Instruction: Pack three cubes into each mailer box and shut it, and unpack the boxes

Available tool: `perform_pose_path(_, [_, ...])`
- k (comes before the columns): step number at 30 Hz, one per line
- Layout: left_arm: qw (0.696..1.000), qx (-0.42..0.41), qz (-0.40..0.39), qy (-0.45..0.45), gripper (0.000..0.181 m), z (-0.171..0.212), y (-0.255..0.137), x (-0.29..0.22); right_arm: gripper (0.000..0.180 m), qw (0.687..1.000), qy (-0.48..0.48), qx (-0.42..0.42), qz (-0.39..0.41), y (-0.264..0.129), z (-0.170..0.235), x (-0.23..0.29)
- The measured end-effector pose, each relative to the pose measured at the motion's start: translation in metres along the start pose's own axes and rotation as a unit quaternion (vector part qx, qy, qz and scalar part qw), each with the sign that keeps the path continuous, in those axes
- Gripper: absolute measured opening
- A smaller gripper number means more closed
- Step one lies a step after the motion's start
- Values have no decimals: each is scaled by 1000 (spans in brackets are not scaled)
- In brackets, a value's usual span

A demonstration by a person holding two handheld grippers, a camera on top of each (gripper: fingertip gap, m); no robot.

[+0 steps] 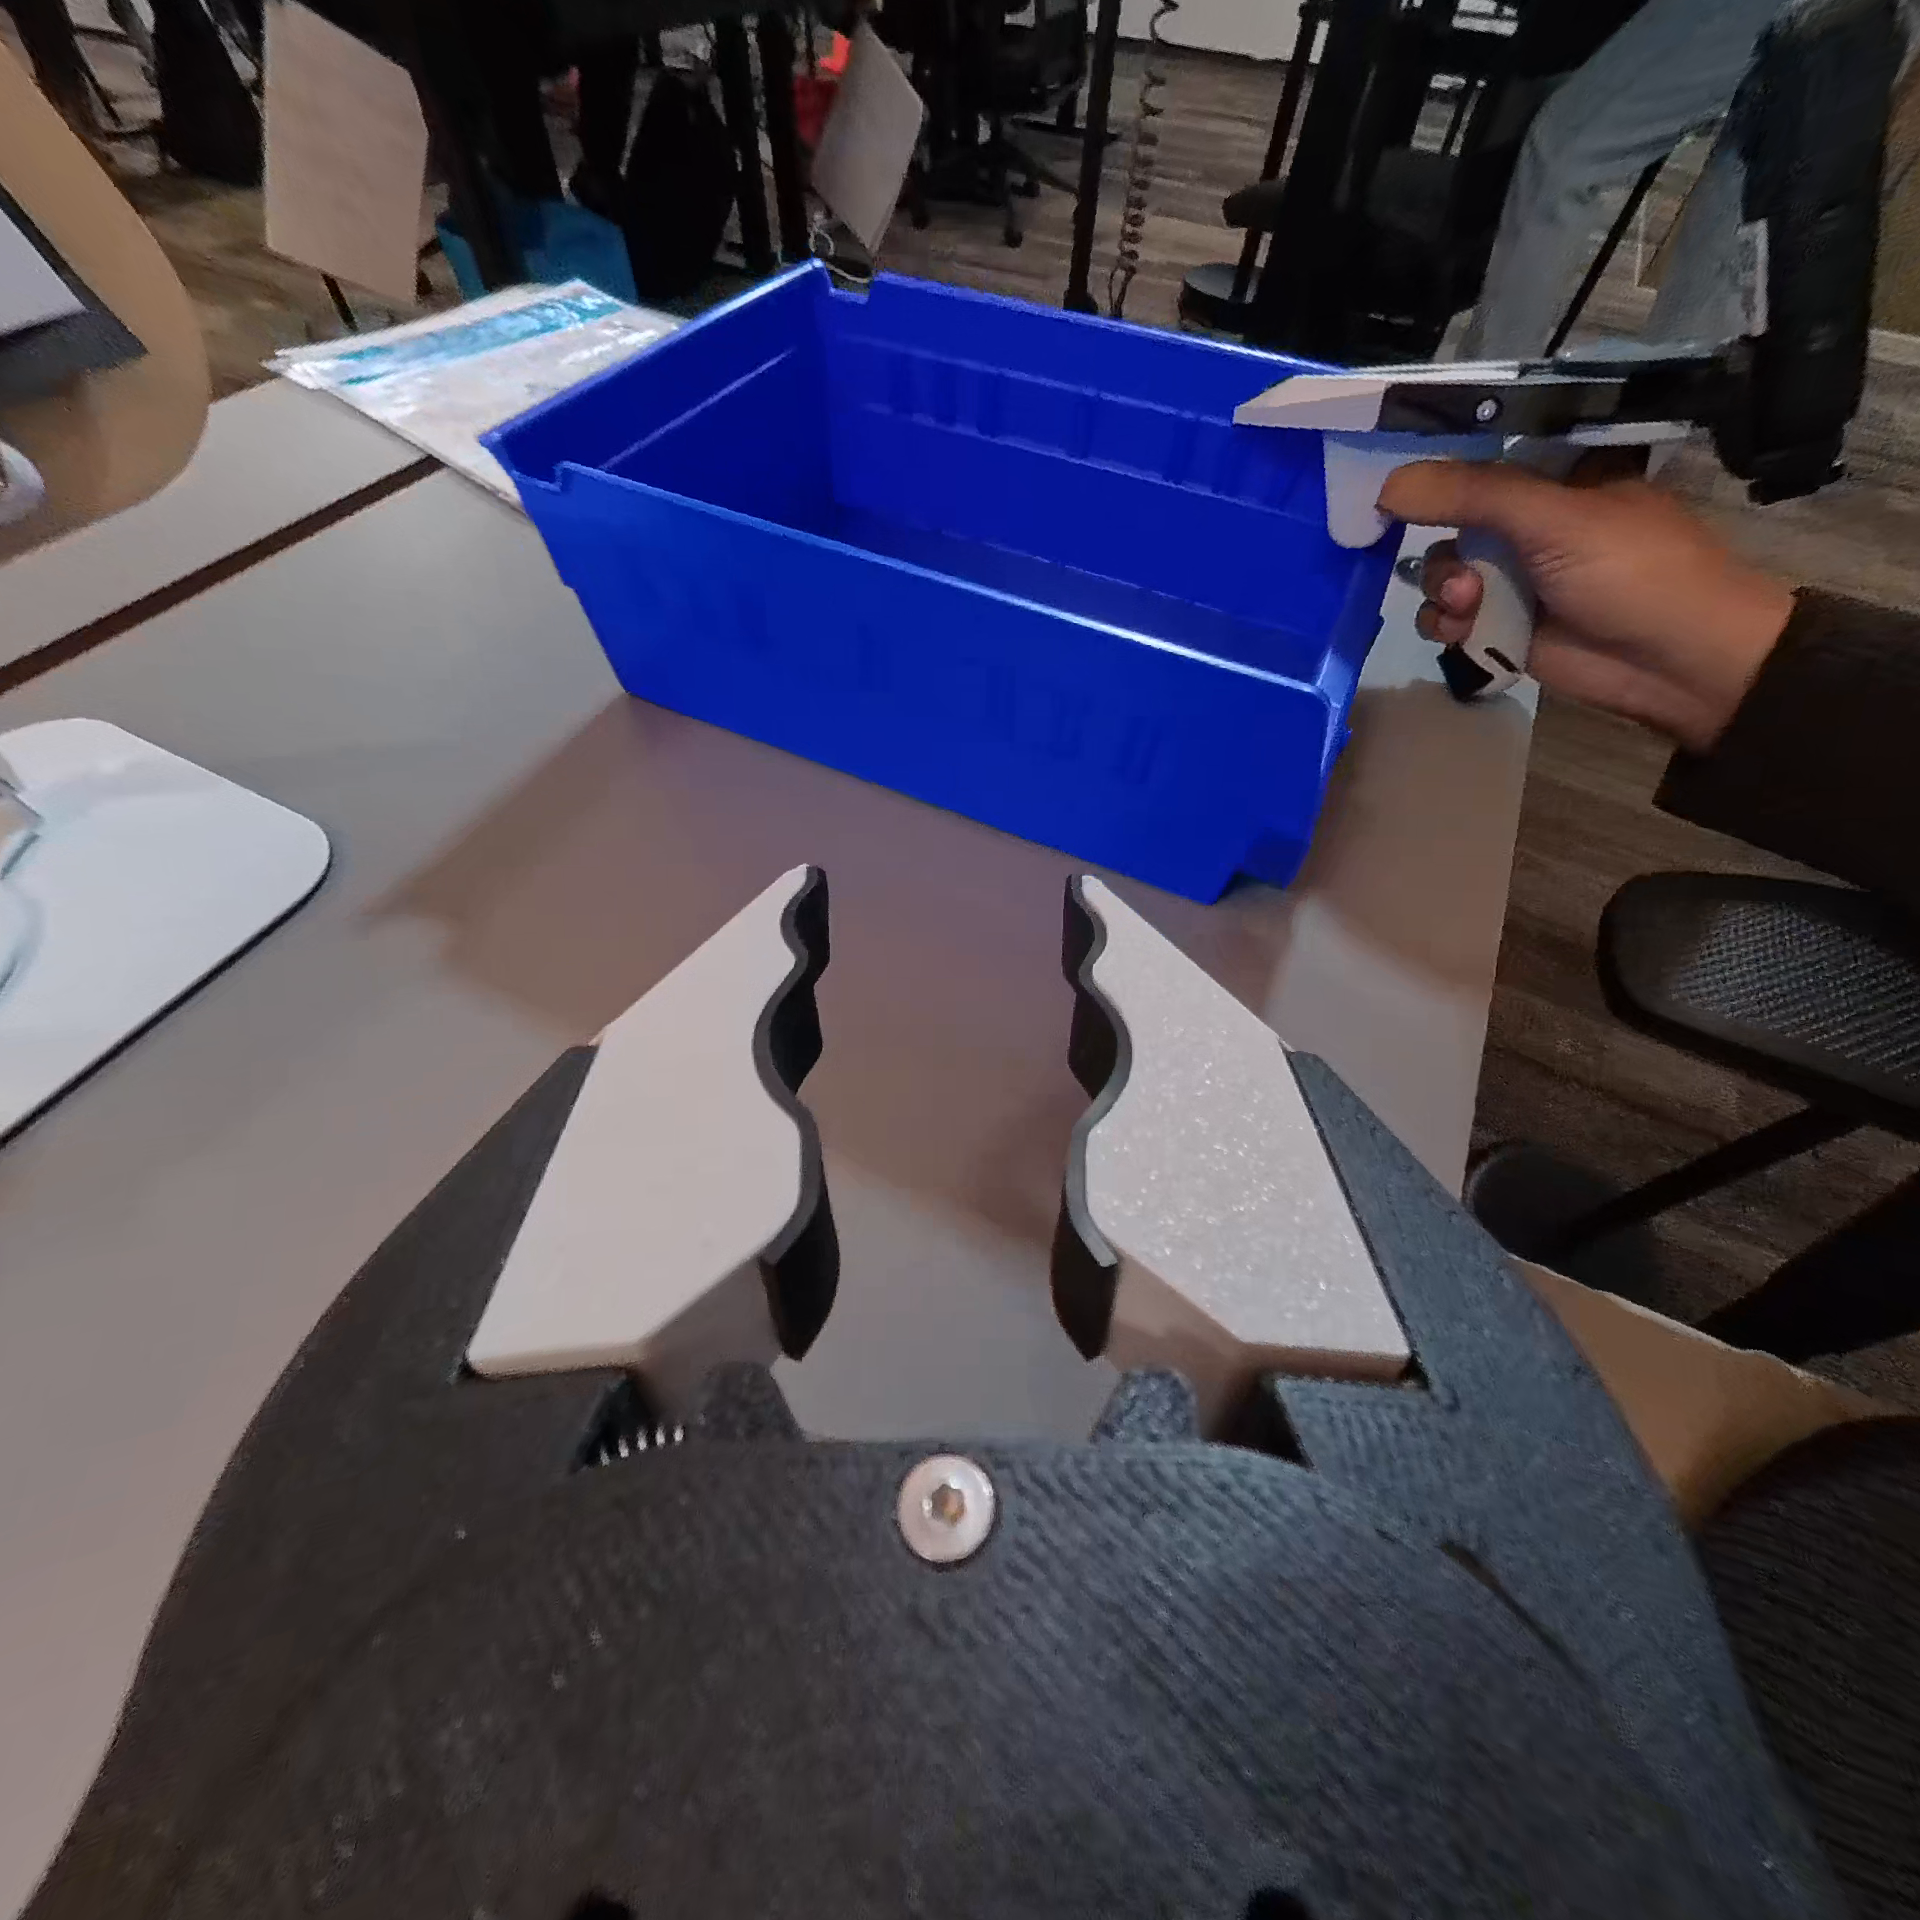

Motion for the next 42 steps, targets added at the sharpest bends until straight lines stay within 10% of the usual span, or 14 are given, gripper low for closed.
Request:
perform_pose_path(24, [1000, 0, -26, 6, 41, -2, -6, 6, 3, 1000, 28, 0, -6, -3, -13, -44])
perform_pose_path(28, [999, 3, -33, 5, 41, 0, -5, 9, 50, 999, 36, -13, 28, -11, -28, -44])
perform_pose_path(36, [999, 3, -46, -3, 41, 2, -8, 13, 67, 991, -93, -78, -55, -53, -88, 100])
perform_pose_path(42, [995, 7, -93, -46, 41, 23, -40, 26, 7, 965, -42, -17, -258, -45, -34, 259])
Point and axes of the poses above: each gripper's, where its closed fingertips meet, y out along the fingers, z out of its underside, x = y × z across the jaws, the point moved 1 cm from there along -y, back along the fingers, and after that the axes turned 6 degrees about y, right-handed, at the moved point
